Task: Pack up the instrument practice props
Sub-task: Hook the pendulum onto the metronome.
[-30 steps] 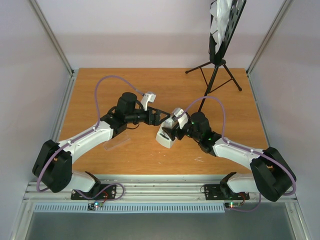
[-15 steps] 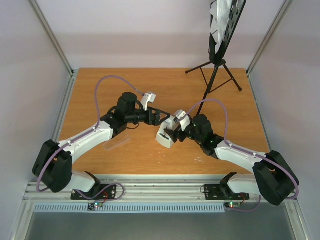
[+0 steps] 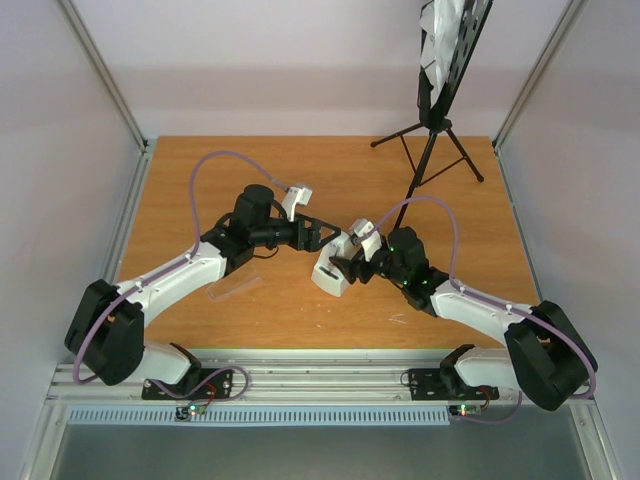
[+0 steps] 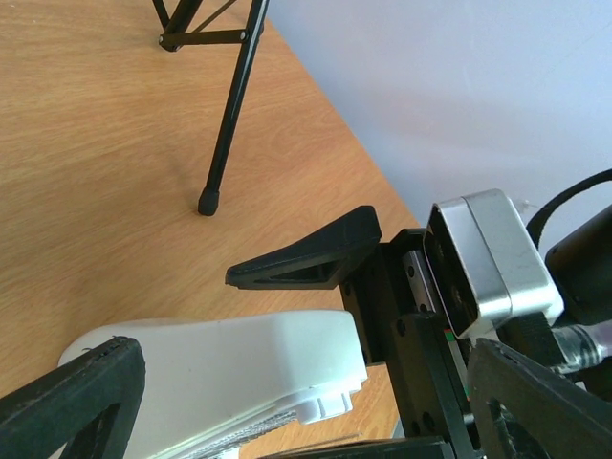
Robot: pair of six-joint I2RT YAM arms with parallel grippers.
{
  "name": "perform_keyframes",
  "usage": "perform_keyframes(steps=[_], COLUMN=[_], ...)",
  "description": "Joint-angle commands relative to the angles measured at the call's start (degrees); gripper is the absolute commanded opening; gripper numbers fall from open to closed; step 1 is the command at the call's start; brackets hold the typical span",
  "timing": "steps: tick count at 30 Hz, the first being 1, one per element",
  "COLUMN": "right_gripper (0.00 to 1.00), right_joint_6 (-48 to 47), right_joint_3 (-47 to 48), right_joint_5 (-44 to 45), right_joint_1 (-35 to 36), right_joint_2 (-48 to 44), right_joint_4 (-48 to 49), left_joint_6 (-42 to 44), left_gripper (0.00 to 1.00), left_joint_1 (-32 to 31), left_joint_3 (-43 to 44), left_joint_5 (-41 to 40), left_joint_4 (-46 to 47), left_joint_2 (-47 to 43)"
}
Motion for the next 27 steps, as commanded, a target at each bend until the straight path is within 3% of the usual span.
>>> perform_keyframes(steps=[1,11,27], right_gripper=[0.86,0.77,0.74], right_joint_6=[1.0,1.2,2.0], right_joint_3=[0.6,1.5,2.5], right_joint_5=[-0.9,-2.4,-4.0], right_joint_1=[-1.0,-1.8,-2.7], right_joint_2=[1.1,2.4,4.0], right_joint_4=[2.1,1.7,1.7], left_joint_6=[0.8,1.0,1.8], left_gripper=[0.93,0.92,0.92], left_joint_1=[0.2,-0.1,-1.3], left_joint_3=[-0.5,-0.9,-0.1], left_joint_5=[2.1,3.3,5.0], left_joint_4=[2.9,3.4,3.8], left_joint_2=[-0.3,0.6,3.7])
